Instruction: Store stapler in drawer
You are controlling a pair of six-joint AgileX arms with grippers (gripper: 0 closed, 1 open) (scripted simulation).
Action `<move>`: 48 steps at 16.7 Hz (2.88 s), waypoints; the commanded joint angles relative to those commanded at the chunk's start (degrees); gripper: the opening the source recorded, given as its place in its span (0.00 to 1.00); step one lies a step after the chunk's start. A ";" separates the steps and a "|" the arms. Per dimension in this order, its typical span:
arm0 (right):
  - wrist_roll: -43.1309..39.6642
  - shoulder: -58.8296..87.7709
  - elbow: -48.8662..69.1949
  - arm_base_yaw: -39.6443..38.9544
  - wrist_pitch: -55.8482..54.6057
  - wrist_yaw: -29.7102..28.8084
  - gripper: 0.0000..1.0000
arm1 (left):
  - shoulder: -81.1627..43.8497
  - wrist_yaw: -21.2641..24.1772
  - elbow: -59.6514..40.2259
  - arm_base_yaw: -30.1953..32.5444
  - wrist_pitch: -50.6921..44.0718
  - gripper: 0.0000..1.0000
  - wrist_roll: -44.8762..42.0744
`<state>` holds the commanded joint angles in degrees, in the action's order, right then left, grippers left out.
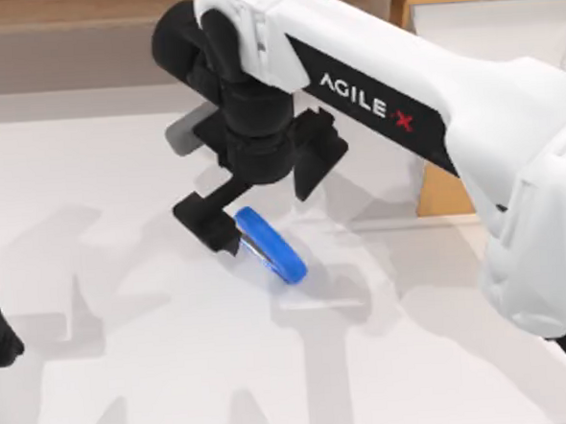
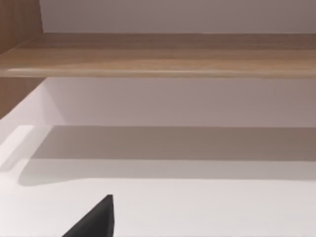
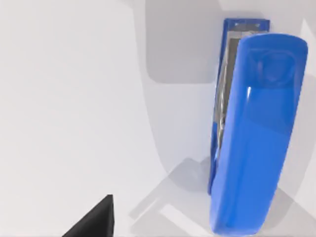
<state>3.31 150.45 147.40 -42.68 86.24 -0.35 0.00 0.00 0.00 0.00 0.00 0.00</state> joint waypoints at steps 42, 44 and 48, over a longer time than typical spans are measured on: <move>-0.02 -1.64 -15.92 -0.14 -14.69 -0.16 0.00 | 0.00 0.00 0.00 0.00 0.00 1.00 0.00; -0.04 -1.85 -13.63 -0.15 -12.36 -0.16 0.00 | 0.00 0.00 0.00 0.00 0.00 1.00 0.00; -0.06 -2.05 -11.57 -0.13 -10.16 -0.16 0.00 | 0.00 0.00 0.00 0.00 0.00 1.00 0.00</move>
<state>3.26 148.40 135.83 -42.81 76.08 -0.51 0.00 0.00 0.00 0.00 0.00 0.00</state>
